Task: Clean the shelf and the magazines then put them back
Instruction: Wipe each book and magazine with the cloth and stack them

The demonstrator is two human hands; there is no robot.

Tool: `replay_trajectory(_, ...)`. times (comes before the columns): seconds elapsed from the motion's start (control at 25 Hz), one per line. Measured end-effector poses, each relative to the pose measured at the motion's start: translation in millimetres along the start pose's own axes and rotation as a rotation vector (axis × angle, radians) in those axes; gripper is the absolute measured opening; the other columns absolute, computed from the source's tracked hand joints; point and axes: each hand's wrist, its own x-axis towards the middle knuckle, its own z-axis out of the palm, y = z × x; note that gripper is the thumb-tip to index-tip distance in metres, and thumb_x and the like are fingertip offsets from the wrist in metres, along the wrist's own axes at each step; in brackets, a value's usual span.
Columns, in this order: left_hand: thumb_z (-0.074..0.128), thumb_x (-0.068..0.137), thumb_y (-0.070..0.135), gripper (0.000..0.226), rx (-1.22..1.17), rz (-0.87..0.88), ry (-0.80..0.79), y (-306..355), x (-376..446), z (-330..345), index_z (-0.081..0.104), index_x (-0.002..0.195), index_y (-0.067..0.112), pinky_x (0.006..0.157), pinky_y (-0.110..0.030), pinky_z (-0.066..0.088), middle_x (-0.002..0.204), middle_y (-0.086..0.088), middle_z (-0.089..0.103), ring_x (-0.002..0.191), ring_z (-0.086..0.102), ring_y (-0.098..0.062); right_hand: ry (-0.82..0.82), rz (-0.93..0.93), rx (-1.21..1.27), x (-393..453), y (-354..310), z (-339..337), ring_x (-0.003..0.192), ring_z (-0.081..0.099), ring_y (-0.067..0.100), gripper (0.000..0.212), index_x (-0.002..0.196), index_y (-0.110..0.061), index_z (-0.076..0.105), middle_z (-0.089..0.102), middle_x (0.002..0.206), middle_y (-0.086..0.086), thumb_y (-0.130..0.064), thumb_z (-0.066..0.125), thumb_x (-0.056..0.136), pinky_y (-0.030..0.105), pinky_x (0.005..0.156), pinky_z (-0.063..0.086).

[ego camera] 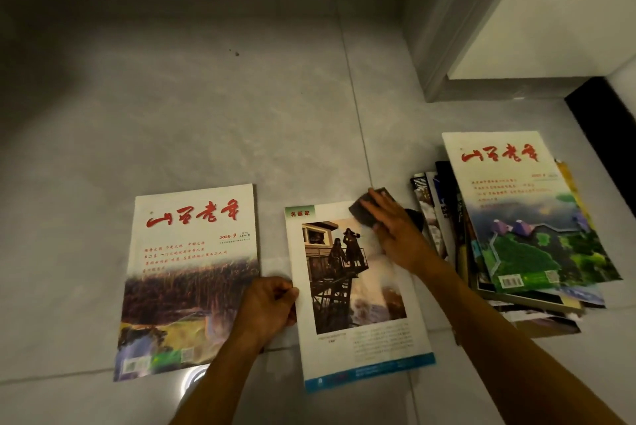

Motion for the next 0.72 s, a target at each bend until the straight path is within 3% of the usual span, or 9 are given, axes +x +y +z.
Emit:
replay_trajectory(0.2, 0.062, 0.091, 0.007, 0.007, -0.024, -0.008, 0.015, 1.2, 3.3, -2.6, 0.066, 0.086, 0.009, 0.056, -0.022, 0.055, 0.093, -0.007, 0.07, 0.079, 0.068, -0.017, 0.047, 0.044, -0.009, -104.5, -4.8, 35.8, 0.148, -0.004, 0.01, 0.06, 0.152, -0.039, 0.011, -0.005, 0.161, -0.017, -0.03, 0.038, 0.099, 0.045, 0.119, 0.009)
replay_trajectory(0.28, 0.062, 0.091, 0.009, 0.012, -0.002, -0.001, 0.024, 1.2, 1.2, -2.2, 0.065, 0.081, 0.013, 0.059, -0.024, 0.057, 0.094, -0.007, 0.07, 0.08, 0.068, -0.017, 0.112, -0.024, -0.102, -162.1, -13.9, 51.3, 0.148, 0.007, 0.017, 0.073, 0.154, -0.036, 0.011, 0.0, 0.162, -0.011, -0.024, 0.051, 0.093, 0.044, 0.119, 0.018)
replay_trajectory(0.36, 0.061, 0.092, 0.013, 0.017, 0.044, 0.02, 0.061, 0.9, -1.2, -0.4, 0.065, 0.078, 0.02, 0.068, -0.031, 0.059, 0.094, -0.006, 0.069, 0.081, 0.067, -0.018, 0.055, -0.046, -0.073, -203.8, -22.0, 64.3, 0.148, 0.012, 0.015, 0.062, 0.153, -0.035, 0.015, 0.009, 0.162, -0.009, -0.029, 0.044, 0.099, 0.034, 0.118, 0.018)
replay_trajectory(0.44, 0.06, 0.093, 0.017, 0.014, 0.052, 0.047, 0.076, 6.8, -8.5, 7.1, 0.062, 0.082, 0.025, 0.075, -0.035, 0.058, 0.094, -0.001, 0.068, 0.083, 0.065, -0.015, 0.062, 0.03, -0.162, -221.1, -36.5, 60.4, 0.139, 0.032, 0.004, 0.067, 0.146, -0.043, 0.034, 0.031, 0.154, -0.016, -0.063, 0.053, 0.085, 0.024, 0.111, 0.025)
replay_trajectory(0.52, 0.059, 0.094, 0.018, 0.011, 0.014, 0.108, 0.033, 17.0, -22.1, 21.4, 0.056, 0.098, 0.028, 0.074, -0.031, 0.057, 0.097, 0.007, 0.065, 0.086, 0.065, -0.01, 0.127, 0.221, 0.038, -206.5, -44.8, 47.9, 0.103, 0.059, -0.002, 0.081, 0.122, -0.04, 0.064, 0.059, 0.125, -0.006, -0.08, 0.071, 0.051, 0.015, 0.089, 0.046)
replay_trajectory(0.56, 0.057, 0.095, 0.018, 0.018, 0.007, 0.166, 0.015, 21.6, -28.6, 30.0, 0.051, 0.104, 0.032, 0.073, -0.029, 0.057, 0.099, 0.009, 0.064, 0.087, 0.064, -0.007, 0.145, 0.259, 0.127, -200.3, -54.5, 34.2, 0.09, 0.062, -0.005, 0.059, 0.114, -0.042, 0.066, 0.06, 0.116, -0.003, -0.069, 0.074, 0.061, 0.013, 0.076, 0.05)
replay_trajectory(0.6, 0.055, 0.096, 0.017, 0.025, -0.006, 0.219, 0.006, 25.7, -35.8, 36.0, 0.047, 0.106, 0.039, 0.072, -0.027, 0.056, 0.102, 0.012, 0.063, 0.089, 0.064, -0.005, 0.18, 0.3, 0.244, -190.0, -64.0, 20.3, 0.087, 0.061, -0.011, 0.032, 0.113, -0.044, 0.062, 0.058, 0.114, -0.005, -0.044, 0.07, 0.082, 0.012, 0.068, 0.052)
replay_trajectory(0.64, 0.052, 0.097, 0.018, 0.028, -0.03, 0.267, -0.001, 29.2, -42.2, 38.9, 0.046, 0.107, 0.044, 0.073, -0.026, 0.056, 0.103, 0.015, 0.063, 0.09, 0.065, -0.005, 0.263, 0.355, 0.341, -175.7, -75.8, 3.8, 0.089, 0.058, -0.016, 0.03, 0.115, -0.044, 0.055, 0.055, 0.117, -0.01, -0.023, 0.057, 0.095, 0.013, 0.066, 0.053)
replay_trajectory(0.72, 0.051, 0.098, 0.019, 0.032, -0.074, 0.327, -0.032, 36.2, -50.1, 34.3, 0.047, 0.109, 0.048, 0.074, -0.026, 0.058, 0.105, 0.017, 0.065, 0.093, 0.067, -0.006, 0.419, 0.342, 0.492, -151.5, -82.4, -23.4, 0.101, 0.054, -0.014, 0.043, 0.122, -0.044, 0.049, 0.05, 0.119, -0.024, -0.009, 0.043, 0.1, 0.022, 0.073, 0.057)
